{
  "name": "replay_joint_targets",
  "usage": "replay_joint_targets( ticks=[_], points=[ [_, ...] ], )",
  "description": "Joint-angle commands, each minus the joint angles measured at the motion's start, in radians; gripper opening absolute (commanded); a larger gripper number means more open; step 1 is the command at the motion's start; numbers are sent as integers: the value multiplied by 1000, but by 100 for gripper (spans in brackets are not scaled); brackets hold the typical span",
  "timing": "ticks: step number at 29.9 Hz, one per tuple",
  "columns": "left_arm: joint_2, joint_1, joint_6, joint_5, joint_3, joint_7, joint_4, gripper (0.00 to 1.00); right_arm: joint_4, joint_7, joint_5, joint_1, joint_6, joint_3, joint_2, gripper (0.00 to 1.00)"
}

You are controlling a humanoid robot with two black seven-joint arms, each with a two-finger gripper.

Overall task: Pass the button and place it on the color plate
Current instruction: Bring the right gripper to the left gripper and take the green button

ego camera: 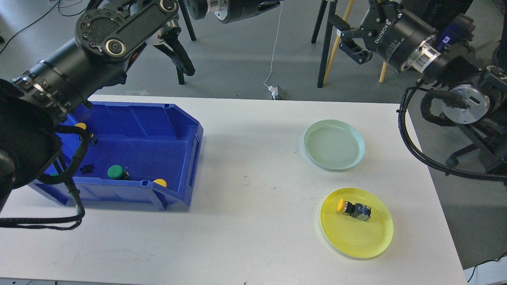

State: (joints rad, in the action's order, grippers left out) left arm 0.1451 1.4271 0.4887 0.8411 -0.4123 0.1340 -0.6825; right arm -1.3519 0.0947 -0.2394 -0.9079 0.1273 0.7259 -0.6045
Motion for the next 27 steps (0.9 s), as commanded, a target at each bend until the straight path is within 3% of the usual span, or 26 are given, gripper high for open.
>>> replay_joint_targets(
  ticks=[1, 15, 27],
  points=[
    [-9, 6, 0, -8, 0, -1, 0, 38, 2, 0, 0, -8, 0, 1, 2, 88],
    [-22, 6, 0, -22, 1, -1, 0, 38, 10, 19, 0, -26, -12, 1, 29, 80],
    [-22, 4, 0, -23, 1, -1, -2, 38, 13, 19, -5, -29, -14, -8, 29, 50]
  ],
)
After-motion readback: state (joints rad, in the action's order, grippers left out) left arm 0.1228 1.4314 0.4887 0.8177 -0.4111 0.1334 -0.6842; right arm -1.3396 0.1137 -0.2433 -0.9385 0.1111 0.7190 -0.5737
